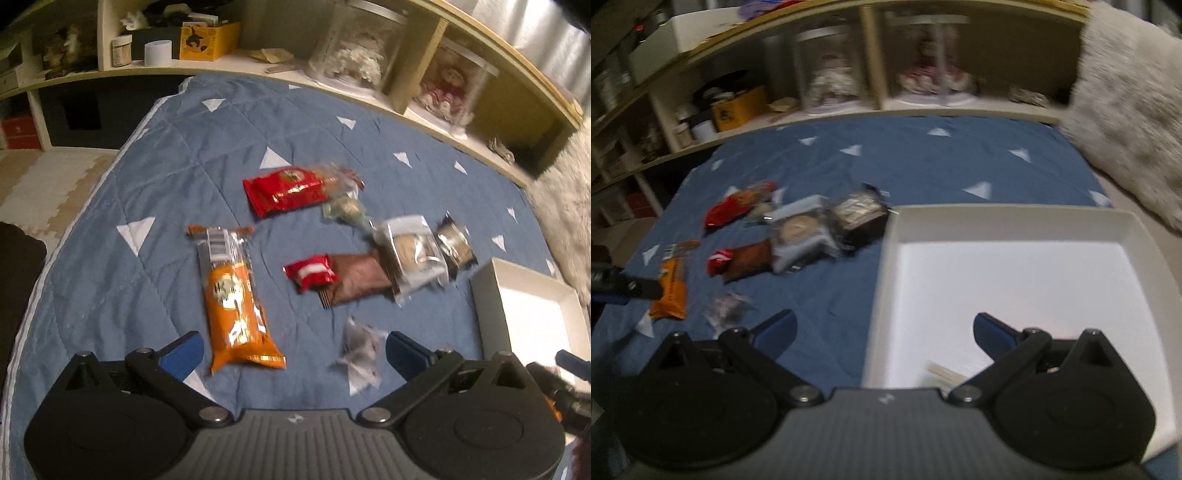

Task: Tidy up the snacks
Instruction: 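Move both tools back over the remaining snacks on the quilt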

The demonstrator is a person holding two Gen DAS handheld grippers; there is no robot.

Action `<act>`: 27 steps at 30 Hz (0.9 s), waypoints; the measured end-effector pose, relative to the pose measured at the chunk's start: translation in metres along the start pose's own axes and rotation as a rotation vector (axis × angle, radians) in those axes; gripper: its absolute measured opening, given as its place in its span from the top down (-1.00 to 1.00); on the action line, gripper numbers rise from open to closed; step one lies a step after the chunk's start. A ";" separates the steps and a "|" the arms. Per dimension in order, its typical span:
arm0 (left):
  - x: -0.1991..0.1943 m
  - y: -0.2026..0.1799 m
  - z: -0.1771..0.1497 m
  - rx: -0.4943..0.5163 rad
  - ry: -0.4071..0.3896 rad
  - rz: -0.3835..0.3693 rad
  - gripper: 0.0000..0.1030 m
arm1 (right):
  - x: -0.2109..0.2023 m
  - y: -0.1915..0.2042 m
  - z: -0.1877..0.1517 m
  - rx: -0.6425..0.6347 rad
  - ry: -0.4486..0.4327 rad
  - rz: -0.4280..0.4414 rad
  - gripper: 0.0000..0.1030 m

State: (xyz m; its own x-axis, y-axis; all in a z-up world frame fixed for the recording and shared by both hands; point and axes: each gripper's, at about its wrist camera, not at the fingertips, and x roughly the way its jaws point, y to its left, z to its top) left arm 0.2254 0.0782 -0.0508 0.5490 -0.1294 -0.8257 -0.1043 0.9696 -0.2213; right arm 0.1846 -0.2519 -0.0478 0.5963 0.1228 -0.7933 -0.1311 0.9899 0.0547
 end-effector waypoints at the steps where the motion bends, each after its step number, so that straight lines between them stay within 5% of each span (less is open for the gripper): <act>1: 0.003 0.001 0.003 -0.002 -0.004 0.004 -1.00 | 0.004 0.006 0.001 -0.014 -0.009 0.012 -0.99; 13: 0.048 0.027 0.020 -0.100 0.008 0.063 -1.00 | 0.045 0.076 0.003 -0.216 -0.100 0.157 -0.99; 19: 0.059 0.030 0.020 -0.168 0.026 -0.018 -1.00 | 0.069 0.097 0.006 -0.323 -0.033 0.342 -0.98; 27: 0.060 0.027 0.020 -0.163 0.035 -0.021 -1.00 | 0.091 0.111 0.015 -0.375 0.026 0.488 -0.64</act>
State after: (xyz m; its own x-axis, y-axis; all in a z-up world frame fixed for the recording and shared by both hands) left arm 0.2723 0.1009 -0.0958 0.5238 -0.1588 -0.8369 -0.2277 0.9206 -0.3172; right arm 0.2364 -0.1294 -0.1047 0.3787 0.5486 -0.7454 -0.6566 0.7269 0.2014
